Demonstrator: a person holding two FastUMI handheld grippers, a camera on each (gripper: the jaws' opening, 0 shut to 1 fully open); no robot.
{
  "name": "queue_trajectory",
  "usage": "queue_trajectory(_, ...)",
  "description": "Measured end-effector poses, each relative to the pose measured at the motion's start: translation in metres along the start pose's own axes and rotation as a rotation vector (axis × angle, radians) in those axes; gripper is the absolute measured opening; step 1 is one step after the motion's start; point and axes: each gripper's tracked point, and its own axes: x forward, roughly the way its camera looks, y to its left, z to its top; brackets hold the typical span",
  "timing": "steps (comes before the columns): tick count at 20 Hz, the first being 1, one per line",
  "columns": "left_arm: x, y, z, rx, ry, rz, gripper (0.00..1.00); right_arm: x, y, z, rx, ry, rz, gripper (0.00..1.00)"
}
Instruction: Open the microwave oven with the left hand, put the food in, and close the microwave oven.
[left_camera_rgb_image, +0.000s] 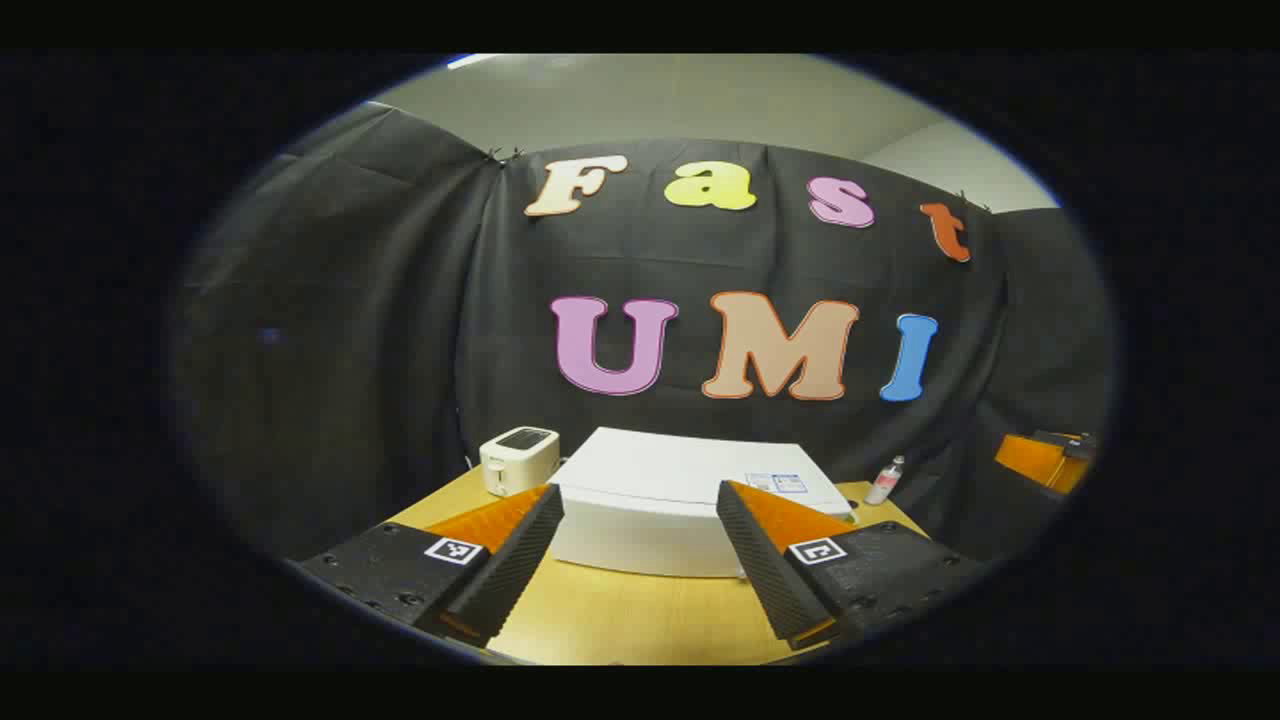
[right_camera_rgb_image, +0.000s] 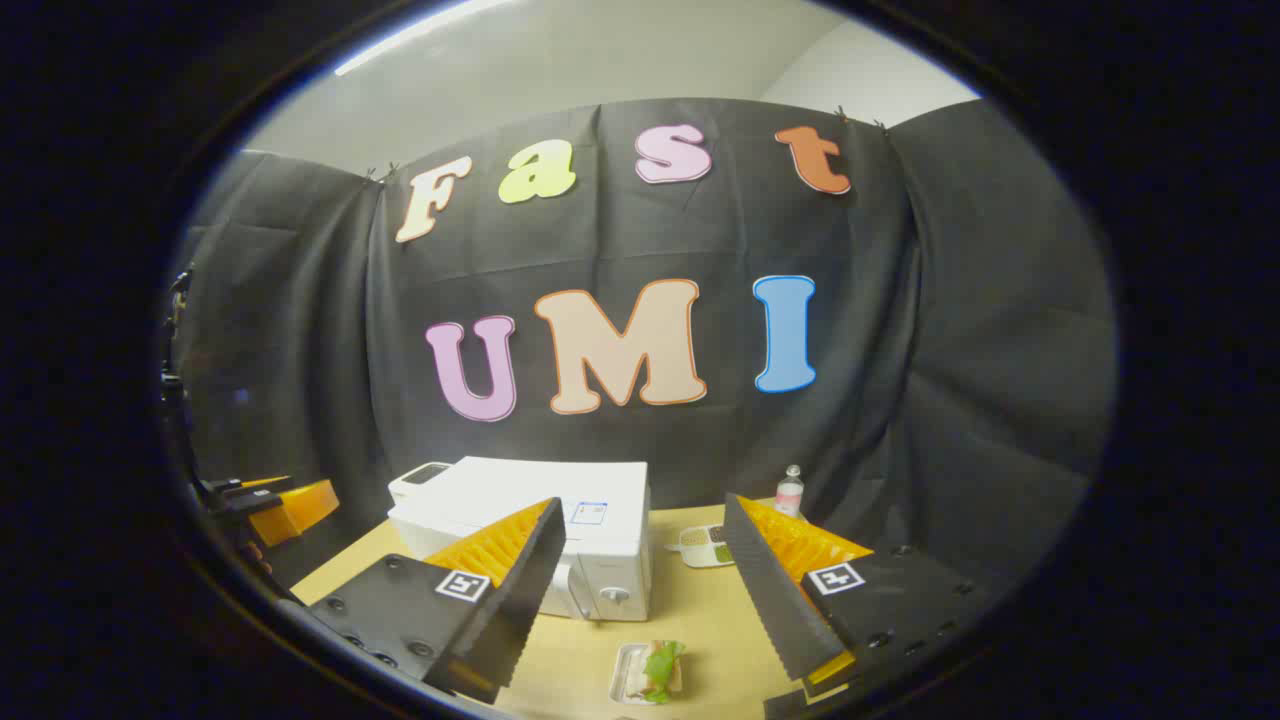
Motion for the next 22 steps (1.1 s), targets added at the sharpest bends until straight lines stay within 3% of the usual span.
queue_trajectory(15,-0.005,0.006,-0.013,0.016,0.028,0.018,0.96,0.003,-0.004,-0.01,-0.01,0.033,-0.002,0.92)
queue_trajectory(18,-0.002,0.002,-0.019,0.02,0.043,0.005,0.92,0.003,-0.006,-0.016,-0.008,0.048,-0.008,0.92)
queue_trajectory(22,0.006,-0.01,-0.035,0.013,0.078,-0.047,0.99,0.001,-0.007,-0.029,0.015,0.08,-0.014,0.92)
